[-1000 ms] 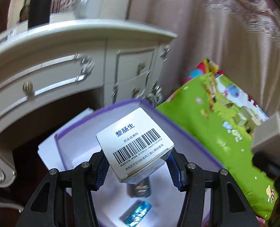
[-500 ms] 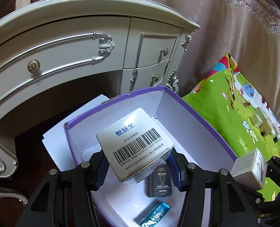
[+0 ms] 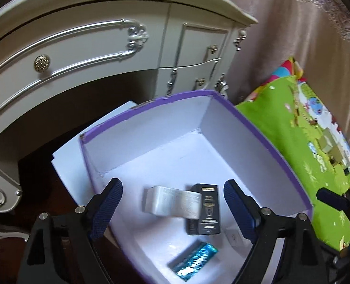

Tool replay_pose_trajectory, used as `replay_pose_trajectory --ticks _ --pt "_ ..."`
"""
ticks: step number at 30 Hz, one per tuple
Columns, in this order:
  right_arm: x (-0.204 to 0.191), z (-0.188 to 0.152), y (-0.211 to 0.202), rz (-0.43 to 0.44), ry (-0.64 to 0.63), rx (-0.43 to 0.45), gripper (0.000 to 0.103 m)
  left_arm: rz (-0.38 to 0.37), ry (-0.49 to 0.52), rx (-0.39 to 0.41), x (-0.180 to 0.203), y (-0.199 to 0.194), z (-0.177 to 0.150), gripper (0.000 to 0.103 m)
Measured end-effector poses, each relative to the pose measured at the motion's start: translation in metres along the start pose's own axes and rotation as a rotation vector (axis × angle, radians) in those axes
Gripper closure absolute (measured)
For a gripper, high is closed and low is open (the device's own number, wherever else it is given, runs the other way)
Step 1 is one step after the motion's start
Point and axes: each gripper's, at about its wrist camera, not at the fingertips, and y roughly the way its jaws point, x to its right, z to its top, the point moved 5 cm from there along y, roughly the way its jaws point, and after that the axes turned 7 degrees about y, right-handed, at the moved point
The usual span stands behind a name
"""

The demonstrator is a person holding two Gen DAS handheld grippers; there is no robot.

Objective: Organize rigid objects
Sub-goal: 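Open both tools to release the white boxes into the storage box, then move both open tools back over the play mat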

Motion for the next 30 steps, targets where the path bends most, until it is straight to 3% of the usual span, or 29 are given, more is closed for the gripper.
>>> replay_pose_trajectory --ticks 6,8,10,15,19,25,30 --pt "0.028 0.005 -0.012 -0.014 0.043 -0.021 0.020 -0.065 -0.037 0.046 0.034 -0.026 0.014 0.015" --pt "0.037 0.008 -0.022 -0.053 0.049 -0.006 0.020 -0.142 -0.041 0.058 0.052 -0.036 0.021 0.012" --pt "0.049 0.011 -0.043 -0.091 0.091 0.032 0.020 -0.172 -0.001 0.052 0.073 -0.044 0.025 0.000" --pt "0.086 -0.003 -0.108 -0.174 0.189 0.155 0.008 -0.186 0.158 0.079 0.126 -0.061 0.028 0.000" --pt "0.138 -0.034 -0.152 -0.296 0.269 0.179 0.007 -0.216 0.282 0.094 0.168 -0.054 0.022 0.000" --pt "0.228 -0.104 -0.186 -0.460 0.451 0.151 0.006 -0.300 0.393 -0.079 0.232 0.003 0.001 0.000" --pt "0.289 -0.155 -0.192 -0.528 0.628 0.098 0.006 -0.323 0.501 -0.098 0.289 0.035 -0.008 0.000"
